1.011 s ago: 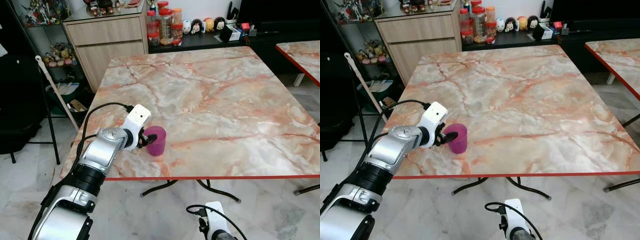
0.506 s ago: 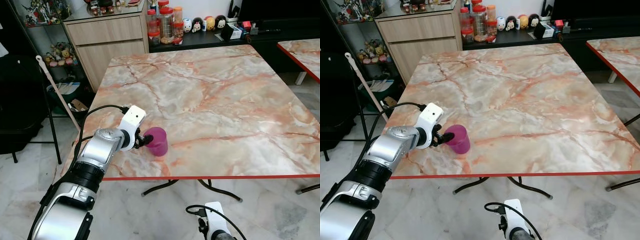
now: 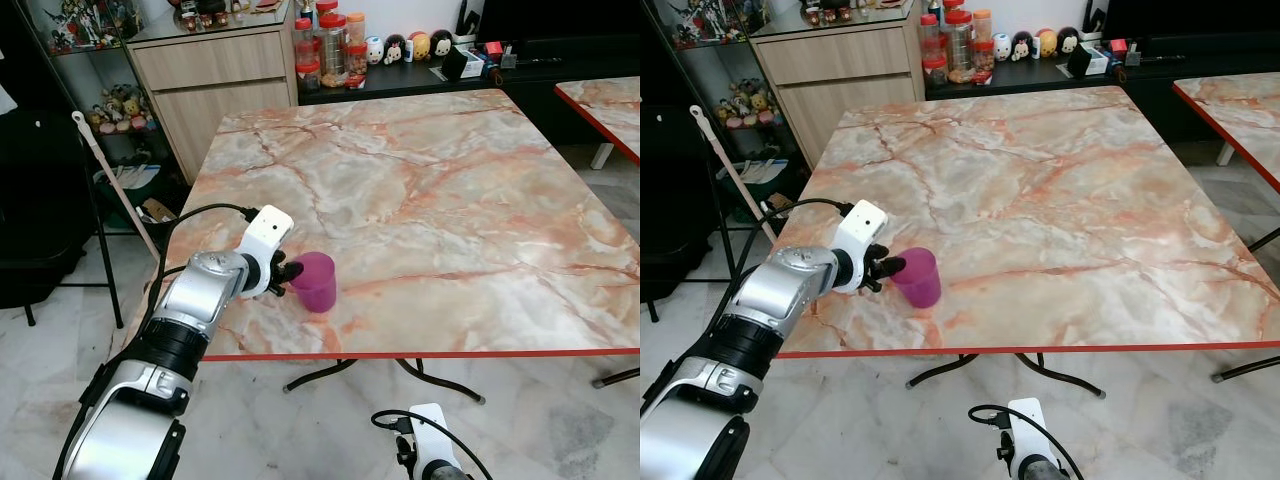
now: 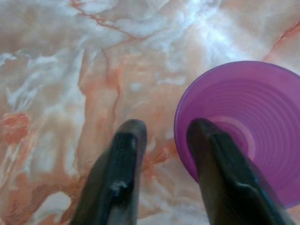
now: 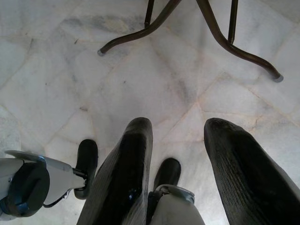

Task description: Setting the table

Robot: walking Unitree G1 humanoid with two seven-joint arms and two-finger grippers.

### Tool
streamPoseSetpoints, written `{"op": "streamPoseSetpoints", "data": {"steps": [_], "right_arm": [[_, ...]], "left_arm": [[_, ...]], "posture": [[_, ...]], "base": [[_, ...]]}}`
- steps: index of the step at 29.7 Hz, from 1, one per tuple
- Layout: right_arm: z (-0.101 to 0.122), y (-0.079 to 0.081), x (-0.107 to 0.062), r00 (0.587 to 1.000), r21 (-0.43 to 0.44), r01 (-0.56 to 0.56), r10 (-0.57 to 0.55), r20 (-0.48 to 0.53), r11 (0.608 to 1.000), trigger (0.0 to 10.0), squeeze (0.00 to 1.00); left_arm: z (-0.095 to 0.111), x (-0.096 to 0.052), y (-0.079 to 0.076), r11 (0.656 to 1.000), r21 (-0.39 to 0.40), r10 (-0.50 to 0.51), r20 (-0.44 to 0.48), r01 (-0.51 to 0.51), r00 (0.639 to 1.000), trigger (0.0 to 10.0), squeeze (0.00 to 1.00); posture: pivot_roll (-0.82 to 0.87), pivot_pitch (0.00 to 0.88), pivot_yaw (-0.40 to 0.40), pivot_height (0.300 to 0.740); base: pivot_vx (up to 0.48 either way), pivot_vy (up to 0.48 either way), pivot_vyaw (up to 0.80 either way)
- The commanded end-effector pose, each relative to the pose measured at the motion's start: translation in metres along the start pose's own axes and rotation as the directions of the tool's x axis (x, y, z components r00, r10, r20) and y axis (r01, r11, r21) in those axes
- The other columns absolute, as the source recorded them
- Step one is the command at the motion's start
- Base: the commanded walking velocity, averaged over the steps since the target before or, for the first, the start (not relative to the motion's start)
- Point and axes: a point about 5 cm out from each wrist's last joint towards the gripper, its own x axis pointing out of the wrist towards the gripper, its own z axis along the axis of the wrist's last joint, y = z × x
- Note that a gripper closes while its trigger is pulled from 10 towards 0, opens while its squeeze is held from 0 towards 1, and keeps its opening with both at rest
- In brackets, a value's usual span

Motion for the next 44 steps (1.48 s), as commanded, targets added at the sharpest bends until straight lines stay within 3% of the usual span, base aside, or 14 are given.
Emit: {"op": "streamPoseSetpoints", "data": {"steps": [1,11,21,24,26,32,39,40,44], "right_arm": [[-0.001,0.003,0.000,1.000,-0.005,-0.007,0.007,-0.011,1.000,10.0,0.00],[0.000,0.004,0.000,1.000,-0.002,-0.007,0.007,-0.010,1.000,10.0,0.00],[0.000,0.004,0.001,1.000,0.003,-0.008,0.008,-0.009,1.000,10.0,0.00],[0.000,0.004,0.001,1.000,0.003,-0.008,0.008,-0.009,1.000,10.0,0.00],[0.000,0.004,0.001,1.000,0.003,-0.008,0.008,-0.009,1.000,10.0,0.00],[0.000,0.004,0.001,1.000,0.003,-0.007,0.007,-0.010,1.000,10.0,0.00],[0.000,0.004,0.001,1.000,0.002,-0.007,0.007,-0.010,1.000,10.0,0.00],[0.000,0.004,0.000,1.000,0.002,-0.006,0.006,-0.010,1.000,10.0,0.00],[0.000,0.003,0.000,1.000,0.000,-0.006,0.006,-0.011,1.000,10.0,0.00]], "left_arm": [[0.006,-0.003,0.004,1.000,0.018,0.006,0.019,-0.006,1.000,0.0,0.00],[0.007,-0.003,0.003,0.999,0.037,-0.008,0.017,0.007,1.000,0.0,0.00],[0.005,-0.003,-0.009,0.992,0.094,-0.091,0.011,0.089,0.996,0.3,0.00],[0.004,-0.003,-0.011,0.988,0.117,-0.100,0.007,0.098,0.995,9.7,0.00],[0.003,-0.003,-0.014,0.983,0.142,-0.118,0.003,0.117,0.993,10.0,0.00],[0.004,-0.002,-0.016,0.982,0.154,-0.110,0.016,0.106,0.994,10.0,0.00],[0.012,-0.002,-0.012,0.994,0.098,-0.066,0.103,0.056,0.993,10.0,0.00],[0.014,-0.003,-0.013,0.996,0.067,-0.060,0.135,0.051,0.989,0.0,0.00],[0.021,-0.008,-0.010,0.997,-0.072,-0.009,0.269,0.029,0.963,0.0,0.00]], "posture": [[0.06,0.000,0.099,0.740],[0.06,0.000,0.101,0.740],[0.05,0.000,0.105,0.740],[0.06,0.000,0.105,0.740],[0.06,0.000,0.105,0.740],[0.05,0.000,0.105,0.740],[0.05,0.000,0.105,0.740],[0.06,0.000,0.099,0.740],[0.06,0.000,0.096,0.740]], "base": [[0.000,0.000,0.00],[0.000,0.000,0.00],[0.000,0.000,0.00],[0.000,0.000,0.00],[0.000,0.000,0.00],[0.000,0.000,0.00],[0.000,0.000,0.00],[0.000,0.000,0.00],[0.000,0.000,0.00]]}}
